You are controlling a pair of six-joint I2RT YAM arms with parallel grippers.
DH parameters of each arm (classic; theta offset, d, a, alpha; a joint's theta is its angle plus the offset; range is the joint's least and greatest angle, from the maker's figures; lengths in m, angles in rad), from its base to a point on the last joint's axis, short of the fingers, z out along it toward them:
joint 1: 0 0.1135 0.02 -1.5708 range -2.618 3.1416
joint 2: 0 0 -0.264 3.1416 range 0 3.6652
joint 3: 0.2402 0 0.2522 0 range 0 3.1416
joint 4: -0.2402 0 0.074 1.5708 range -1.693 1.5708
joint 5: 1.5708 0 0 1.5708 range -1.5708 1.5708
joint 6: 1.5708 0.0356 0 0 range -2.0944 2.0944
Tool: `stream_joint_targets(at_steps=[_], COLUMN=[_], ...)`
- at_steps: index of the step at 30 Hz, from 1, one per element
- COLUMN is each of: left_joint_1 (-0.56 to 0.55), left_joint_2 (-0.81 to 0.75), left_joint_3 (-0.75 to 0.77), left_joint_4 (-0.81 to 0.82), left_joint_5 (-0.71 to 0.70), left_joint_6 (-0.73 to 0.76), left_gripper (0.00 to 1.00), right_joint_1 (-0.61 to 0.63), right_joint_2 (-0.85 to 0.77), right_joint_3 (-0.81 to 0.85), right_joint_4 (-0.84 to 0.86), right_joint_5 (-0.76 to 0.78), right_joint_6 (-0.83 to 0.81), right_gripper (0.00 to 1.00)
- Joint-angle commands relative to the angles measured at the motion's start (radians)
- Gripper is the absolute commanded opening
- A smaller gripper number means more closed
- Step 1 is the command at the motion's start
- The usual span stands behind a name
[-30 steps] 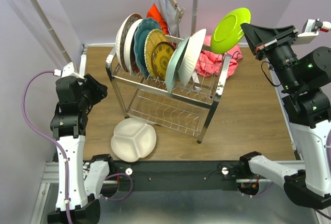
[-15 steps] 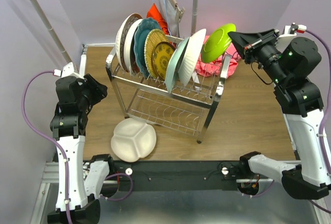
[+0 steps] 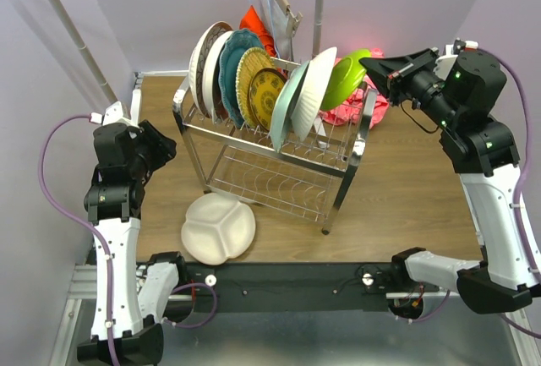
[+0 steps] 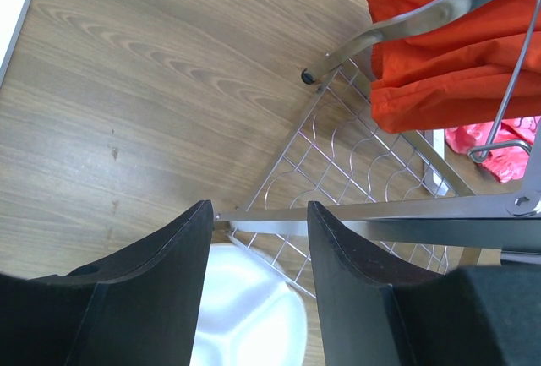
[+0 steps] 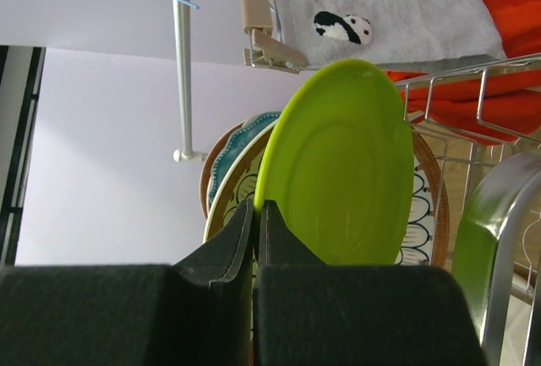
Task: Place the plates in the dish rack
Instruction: Insert the plate into the dish rack
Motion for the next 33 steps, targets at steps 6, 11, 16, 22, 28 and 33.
stream_joint_targets(at_steps=[6, 11, 16, 22, 28, 33], left_joint_1=[-0.002, -0.002, -0.001, -0.002, -0.002, -0.002], left_joint_2=[-0.005, -0.016, -0.022, -0.016, -0.011, -0.008], left_joint_3=[-0.014, -0.017, -0.024, -0.017, -0.018, -0.017], left_joint_4=[0.022, 0.013, 0.010, 0.013, 0.013, 0.017], left_joint_5=[-0.001, -0.009, -0.007, -0.009, -0.009, -0.009], left_joint_6=[0.012, 0.012, 0.007, 0.008, 0.008, 0.007], left_gripper=[0.58, 0.57, 0.57, 0.58, 0.57, 0.58], right_joint_1=[0.056, 0.087, 0.099, 0.113, 0.119, 0.122], right_joint_2=[0.024, 0.026, 0.021, 0.018, 0.008, 0.011], right_joint_3=[0.077, 0.080, 0.076, 0.077, 0.062, 0.068], right_joint_4=[-0.037, -0.052, -0.080, -0.106, -0.129, -0.136], right_joint_5=[-0.018, -0.006, 0.016, 0.037, 0.062, 0.068], right_joint_6=[0.039, 0.036, 0.031, 0.034, 0.038, 0.030], right_gripper=[0.01, 0.01, 0.01, 0.01, 0.01, 0.01])
